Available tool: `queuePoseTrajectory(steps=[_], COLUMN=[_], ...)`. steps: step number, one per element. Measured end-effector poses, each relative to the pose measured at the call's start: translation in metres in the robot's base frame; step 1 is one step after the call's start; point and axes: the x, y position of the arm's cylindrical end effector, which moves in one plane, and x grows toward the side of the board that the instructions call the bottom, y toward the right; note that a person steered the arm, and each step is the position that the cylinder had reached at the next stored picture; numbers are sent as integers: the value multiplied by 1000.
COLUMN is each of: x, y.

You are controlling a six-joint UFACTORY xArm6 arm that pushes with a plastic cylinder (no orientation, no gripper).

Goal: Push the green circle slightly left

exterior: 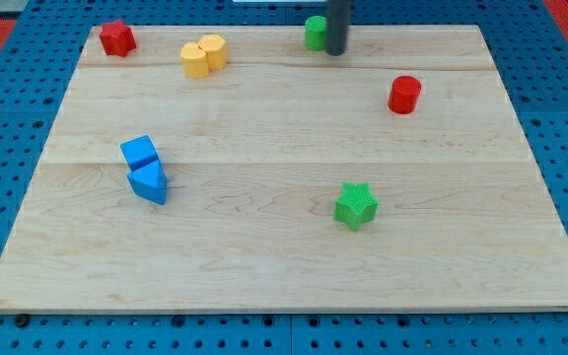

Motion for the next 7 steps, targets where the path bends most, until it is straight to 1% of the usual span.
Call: queuePoseTrajectory(steps=[1,2,4,7], x=[-13,-44,-48,-48], y=[37,39,-31,-62])
